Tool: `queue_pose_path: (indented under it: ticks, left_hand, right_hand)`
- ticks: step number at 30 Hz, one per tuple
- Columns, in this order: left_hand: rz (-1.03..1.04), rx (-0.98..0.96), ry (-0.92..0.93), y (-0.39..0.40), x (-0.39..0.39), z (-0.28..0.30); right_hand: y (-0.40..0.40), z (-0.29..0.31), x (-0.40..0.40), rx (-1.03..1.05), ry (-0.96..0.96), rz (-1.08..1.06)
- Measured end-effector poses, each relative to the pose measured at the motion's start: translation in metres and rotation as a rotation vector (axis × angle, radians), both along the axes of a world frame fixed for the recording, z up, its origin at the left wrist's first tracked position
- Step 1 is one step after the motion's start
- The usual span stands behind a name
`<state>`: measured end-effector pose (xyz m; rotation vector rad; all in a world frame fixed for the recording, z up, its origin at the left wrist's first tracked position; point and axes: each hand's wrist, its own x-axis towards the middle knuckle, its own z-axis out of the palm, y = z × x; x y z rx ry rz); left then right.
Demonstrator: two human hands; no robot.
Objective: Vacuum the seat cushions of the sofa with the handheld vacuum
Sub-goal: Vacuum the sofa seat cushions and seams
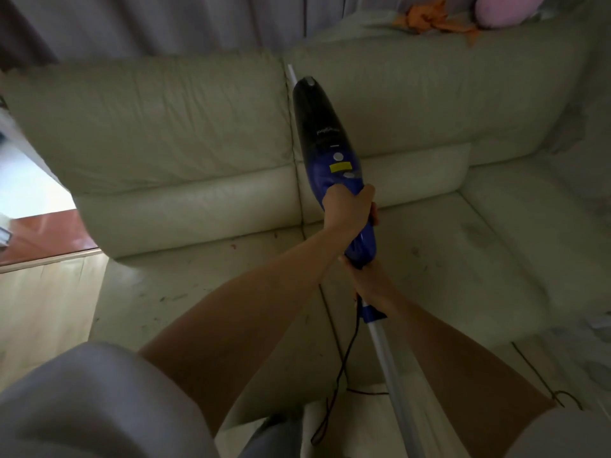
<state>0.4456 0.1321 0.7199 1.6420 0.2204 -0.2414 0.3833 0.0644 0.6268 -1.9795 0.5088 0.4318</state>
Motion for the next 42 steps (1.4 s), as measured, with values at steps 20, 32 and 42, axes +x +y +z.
queue_pose_path:
  ticks: [20,32,42]
  left_hand:
    - [0.054,0.018,0.198,-0.012,-0.051,-0.069]
    - [0.069,-0.098,0.320,-0.009,-0.065,-0.124]
    - [0.072,-0.141,0.349,-0.017,-0.079,-0.135]
  right_hand:
    - [-0.014,-0.067,-0.062,-0.103,0.116,0.061]
    - [-0.018,-0.109,-0.087,-0.246,0.189,0.110]
    - [-0.031,-0.111,-0.103,-0.350,0.177,0.210]
